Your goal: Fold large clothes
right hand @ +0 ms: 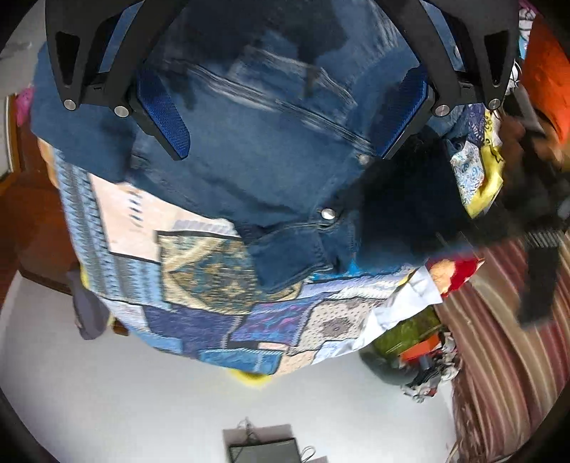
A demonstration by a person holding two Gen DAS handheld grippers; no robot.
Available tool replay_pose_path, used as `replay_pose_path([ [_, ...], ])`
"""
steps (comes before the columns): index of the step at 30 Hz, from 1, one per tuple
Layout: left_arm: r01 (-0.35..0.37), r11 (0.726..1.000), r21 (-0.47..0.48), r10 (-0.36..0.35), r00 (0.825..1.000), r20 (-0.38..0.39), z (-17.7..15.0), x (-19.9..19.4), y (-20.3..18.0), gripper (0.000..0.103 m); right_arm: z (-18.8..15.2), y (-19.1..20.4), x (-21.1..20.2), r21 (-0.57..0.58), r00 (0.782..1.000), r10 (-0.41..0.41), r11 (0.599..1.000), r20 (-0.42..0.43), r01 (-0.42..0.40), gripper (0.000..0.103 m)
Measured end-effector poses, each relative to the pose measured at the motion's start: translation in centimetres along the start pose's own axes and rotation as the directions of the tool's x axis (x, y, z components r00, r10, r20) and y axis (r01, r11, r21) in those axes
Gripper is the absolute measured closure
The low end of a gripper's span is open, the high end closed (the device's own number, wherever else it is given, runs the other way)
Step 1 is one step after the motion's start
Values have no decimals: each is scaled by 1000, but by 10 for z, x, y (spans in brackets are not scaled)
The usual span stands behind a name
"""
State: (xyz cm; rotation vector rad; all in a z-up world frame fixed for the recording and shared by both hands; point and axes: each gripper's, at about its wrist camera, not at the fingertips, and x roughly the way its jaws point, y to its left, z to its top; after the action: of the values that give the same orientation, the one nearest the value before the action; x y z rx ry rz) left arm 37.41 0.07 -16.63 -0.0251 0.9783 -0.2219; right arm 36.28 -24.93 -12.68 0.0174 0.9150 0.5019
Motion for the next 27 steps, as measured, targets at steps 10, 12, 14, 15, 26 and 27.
replay_pose_path([
  [10, -20, 990, 139, 41, 988, -148, -44, 28, -49, 69, -27, -27, -25, -11, 998, -55, 998, -31, 54, 0],
  [12, -34, 992, 119, 46, 994, -99, -45, 5, -36, 49, -25, -21, -25, -24, 998, -48, 999, -28, 48, 0],
  [14, -40, 996, 85, 45, 997, -55, -46, -18, -20, 42, -19, -8, -24, -51, 999, -35, 998, -18, 34, 0],
  [15, -57, 996, 61, 59, 998, -32, -46, -30, -6, 36, -16, 1, -23, -68, 1000, -28, 997, -13, 27, 0],
  [26, -300, 939, -168, 301, 953, -20, -87, -85, 151, 31, 5, 126, 51, -313, 994, 55, 946, -98, -84, 0],
  [27, -308, 934, -180, 305, 951, -46, -95, -80, 163, 31, 4, 137, 64, -333, 991, 60, 938, -123, -98, 0],
])
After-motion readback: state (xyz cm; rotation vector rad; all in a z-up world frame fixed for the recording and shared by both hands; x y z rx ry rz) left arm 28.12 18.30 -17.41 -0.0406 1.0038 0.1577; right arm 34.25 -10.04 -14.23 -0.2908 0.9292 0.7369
